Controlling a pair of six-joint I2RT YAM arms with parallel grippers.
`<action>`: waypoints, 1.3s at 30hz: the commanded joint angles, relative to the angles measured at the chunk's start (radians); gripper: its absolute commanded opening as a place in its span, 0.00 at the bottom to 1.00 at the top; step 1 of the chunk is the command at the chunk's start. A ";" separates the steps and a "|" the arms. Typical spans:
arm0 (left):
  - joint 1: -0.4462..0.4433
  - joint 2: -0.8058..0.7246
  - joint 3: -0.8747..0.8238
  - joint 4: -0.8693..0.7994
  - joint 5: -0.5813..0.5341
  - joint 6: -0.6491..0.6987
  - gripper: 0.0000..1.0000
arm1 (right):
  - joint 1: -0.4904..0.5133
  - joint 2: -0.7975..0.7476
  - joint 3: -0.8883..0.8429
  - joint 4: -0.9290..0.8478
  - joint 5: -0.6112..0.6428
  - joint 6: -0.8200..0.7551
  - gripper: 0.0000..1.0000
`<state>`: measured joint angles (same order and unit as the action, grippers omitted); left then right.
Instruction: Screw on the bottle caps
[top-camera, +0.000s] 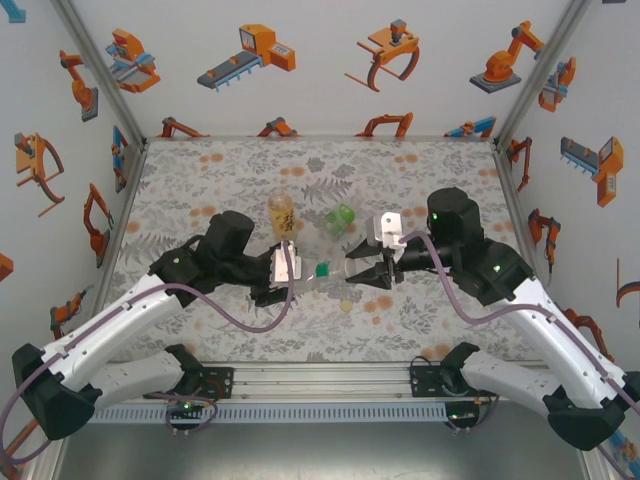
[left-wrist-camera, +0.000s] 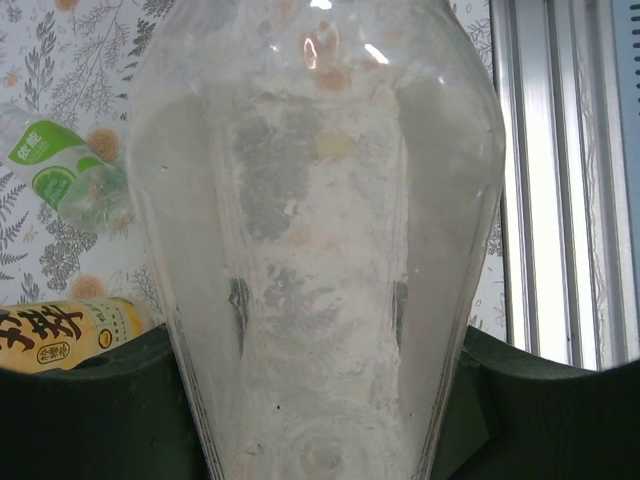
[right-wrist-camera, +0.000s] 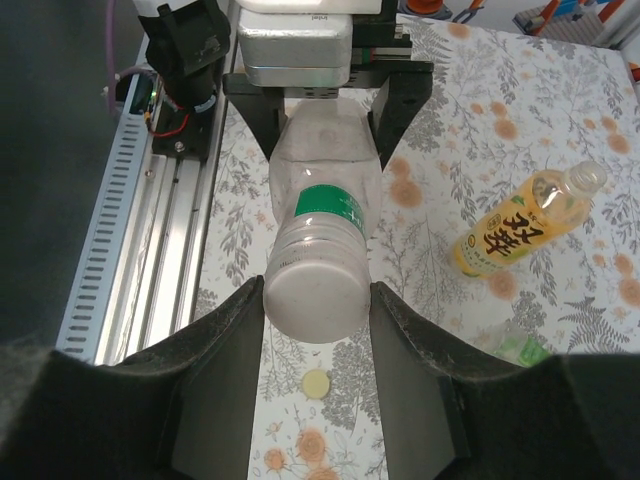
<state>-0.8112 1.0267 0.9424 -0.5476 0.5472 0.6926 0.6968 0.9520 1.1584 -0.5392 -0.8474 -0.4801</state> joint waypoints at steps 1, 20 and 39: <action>-0.005 -0.001 0.033 -0.015 0.031 0.019 0.00 | 0.013 0.002 0.033 -0.016 -0.024 -0.036 0.02; -0.003 -0.003 0.032 -0.005 0.104 0.013 0.00 | 0.032 0.012 0.037 -0.032 -0.018 -0.081 0.01; -0.003 -0.052 0.000 0.059 0.087 -0.009 0.00 | 0.055 0.018 0.006 0.031 0.041 0.017 0.00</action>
<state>-0.8089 1.0088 0.9401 -0.5869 0.5770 0.6868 0.7368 0.9649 1.1702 -0.5636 -0.8291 -0.5129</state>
